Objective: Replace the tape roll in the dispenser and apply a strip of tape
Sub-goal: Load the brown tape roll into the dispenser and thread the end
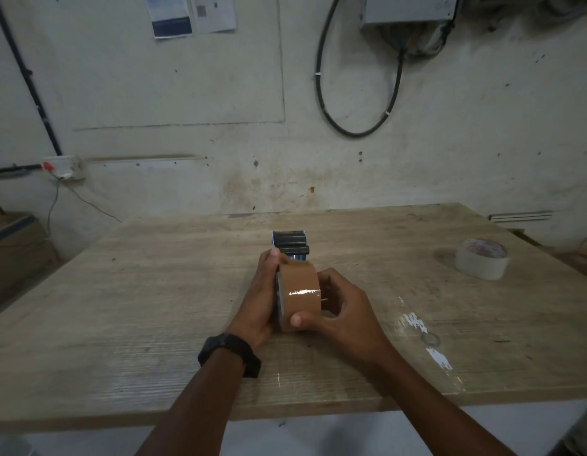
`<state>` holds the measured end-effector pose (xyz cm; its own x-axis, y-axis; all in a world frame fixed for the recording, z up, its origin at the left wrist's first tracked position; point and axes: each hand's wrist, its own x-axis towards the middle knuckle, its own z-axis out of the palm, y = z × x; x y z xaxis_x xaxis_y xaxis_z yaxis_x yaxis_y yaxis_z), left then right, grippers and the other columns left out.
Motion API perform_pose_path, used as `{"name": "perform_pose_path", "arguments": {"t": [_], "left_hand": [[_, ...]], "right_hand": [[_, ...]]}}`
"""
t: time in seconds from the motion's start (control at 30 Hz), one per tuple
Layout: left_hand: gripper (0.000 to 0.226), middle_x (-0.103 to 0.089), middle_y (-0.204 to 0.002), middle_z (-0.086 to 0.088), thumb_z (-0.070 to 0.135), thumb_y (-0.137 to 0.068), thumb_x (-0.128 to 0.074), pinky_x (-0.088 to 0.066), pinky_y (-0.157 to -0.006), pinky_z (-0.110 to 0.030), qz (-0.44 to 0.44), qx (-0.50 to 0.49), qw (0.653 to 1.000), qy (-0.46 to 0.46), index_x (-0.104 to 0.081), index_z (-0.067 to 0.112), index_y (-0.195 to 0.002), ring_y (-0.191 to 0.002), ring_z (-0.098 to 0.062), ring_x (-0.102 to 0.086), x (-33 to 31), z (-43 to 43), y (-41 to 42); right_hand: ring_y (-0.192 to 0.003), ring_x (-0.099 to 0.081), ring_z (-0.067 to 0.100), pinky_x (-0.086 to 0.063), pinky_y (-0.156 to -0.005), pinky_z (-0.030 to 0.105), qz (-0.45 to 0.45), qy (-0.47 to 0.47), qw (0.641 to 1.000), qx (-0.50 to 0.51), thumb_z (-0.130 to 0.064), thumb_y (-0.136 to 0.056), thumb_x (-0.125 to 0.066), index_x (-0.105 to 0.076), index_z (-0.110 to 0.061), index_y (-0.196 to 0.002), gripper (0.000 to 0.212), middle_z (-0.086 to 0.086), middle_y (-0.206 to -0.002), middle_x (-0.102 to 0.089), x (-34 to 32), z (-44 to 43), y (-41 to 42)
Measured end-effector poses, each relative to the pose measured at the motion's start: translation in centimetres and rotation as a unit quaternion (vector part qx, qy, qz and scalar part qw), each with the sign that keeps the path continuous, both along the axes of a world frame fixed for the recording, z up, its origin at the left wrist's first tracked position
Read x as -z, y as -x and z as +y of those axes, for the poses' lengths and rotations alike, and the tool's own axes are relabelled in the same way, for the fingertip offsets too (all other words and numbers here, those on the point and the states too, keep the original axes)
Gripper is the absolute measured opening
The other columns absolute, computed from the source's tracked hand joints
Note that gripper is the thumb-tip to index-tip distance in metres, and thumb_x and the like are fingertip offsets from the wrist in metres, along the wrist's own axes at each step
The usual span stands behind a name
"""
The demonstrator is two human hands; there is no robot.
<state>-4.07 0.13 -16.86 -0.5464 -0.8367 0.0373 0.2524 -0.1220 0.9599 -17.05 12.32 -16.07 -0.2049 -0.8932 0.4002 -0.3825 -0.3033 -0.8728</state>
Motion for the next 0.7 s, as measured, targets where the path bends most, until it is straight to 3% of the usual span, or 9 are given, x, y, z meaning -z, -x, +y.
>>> {"name": "perform_pose_path", "arguments": {"t": [0.2, 0.37, 0.47, 0.53, 0.6, 0.7], "left_hand": [[0.083, -0.077, -0.100, -0.013, 0.074, -0.081, -0.044, -0.060, -0.074, -0.041, 0.014, -0.004, 1.000, -0.023, -0.060, 0.011, -0.133, -0.092, -0.028, -0.075, -0.01, -0.11, -0.02], [0.085, -0.078, -0.093, -0.011, 0.077, -0.073, -0.050, -0.058, -0.076, -0.040, 0.010, -0.010, 1.000, -0.020, -0.062, 0.013, -0.128, -0.086, -0.026, -0.075, -0.12, -0.15, 0.13], [0.082, -0.076, -0.088, -0.009, 0.080, -0.070, -0.053, -0.056, -0.076, -0.039, 0.011, -0.014, 1.000, -0.025, -0.065, 0.015, -0.120, -0.082, -0.024, -0.073, -0.23, -0.18, 0.19], [0.090, -0.075, -0.091, -0.008, 0.085, -0.066, -0.058, -0.056, -0.078, -0.041, 0.013, -0.006, 0.999, -0.038, -0.064, 0.015, -0.123, -0.084, -0.024, -0.072, -0.34, -0.23, 0.15], [0.091, -0.075, -0.092, -0.008, 0.084, -0.067, -0.056, -0.056, -0.082, -0.043, 0.019, 0.003, 0.999, -0.043, -0.064, 0.015, -0.125, -0.087, -0.024, -0.072, -0.23, -0.31, 0.09], [0.082, -0.076, -0.085, -0.004, 0.079, -0.071, -0.050, -0.058, -0.073, -0.038, 0.025, 0.001, 0.999, -0.043, -0.065, 0.015, -0.119, -0.079, -0.020, -0.073, -0.24, -0.29, 0.11]], "right_hand": [[-0.097, -0.073, 0.020, -0.060, -0.088, 0.049, -0.006, -0.008, 1.000, -0.002, -0.034, -0.065, -0.093, -0.066, -0.009, -0.103, 0.052, 0.008, -0.105, -0.076, 0.32, -0.24, 0.20], [-0.101, -0.074, 0.014, -0.059, -0.091, 0.030, -0.013, -0.017, 0.999, -0.036, -0.012, -0.069, -0.092, -0.074, -0.010, -0.105, 0.040, 0.004, -0.107, -0.079, 0.50, 0.15, 0.26], [-0.098, -0.074, 0.014, -0.060, -0.087, 0.032, -0.018, 0.003, 0.999, -0.044, -0.029, -0.075, -0.086, -0.074, -0.012, -0.105, 0.036, 0.001, -0.103, -0.078, 0.43, 0.14, 0.03], [-0.088, -0.071, 0.012, -0.057, -0.076, 0.029, -0.022, 0.016, 0.999, -0.037, -0.047, -0.084, -0.070, -0.068, -0.010, -0.094, 0.039, -0.004, -0.092, -0.074, 0.27, 0.13, -0.08], [-0.085, -0.069, 0.009, -0.054, -0.070, 0.025, -0.024, 0.030, 0.999, -0.018, -0.052, -0.087, -0.061, -0.063, -0.009, -0.089, 0.043, -0.006, -0.087, -0.071, 0.13, 0.11, -0.12], [-0.090, -0.071, 0.017, -0.058, -0.074, 0.044, -0.026, 0.065, 0.998, 0.009, -0.047, -0.089, -0.063, -0.061, -0.012, -0.088, 0.035, 0.002, -0.092, -0.071, 0.11, -0.07, -0.07]]}}
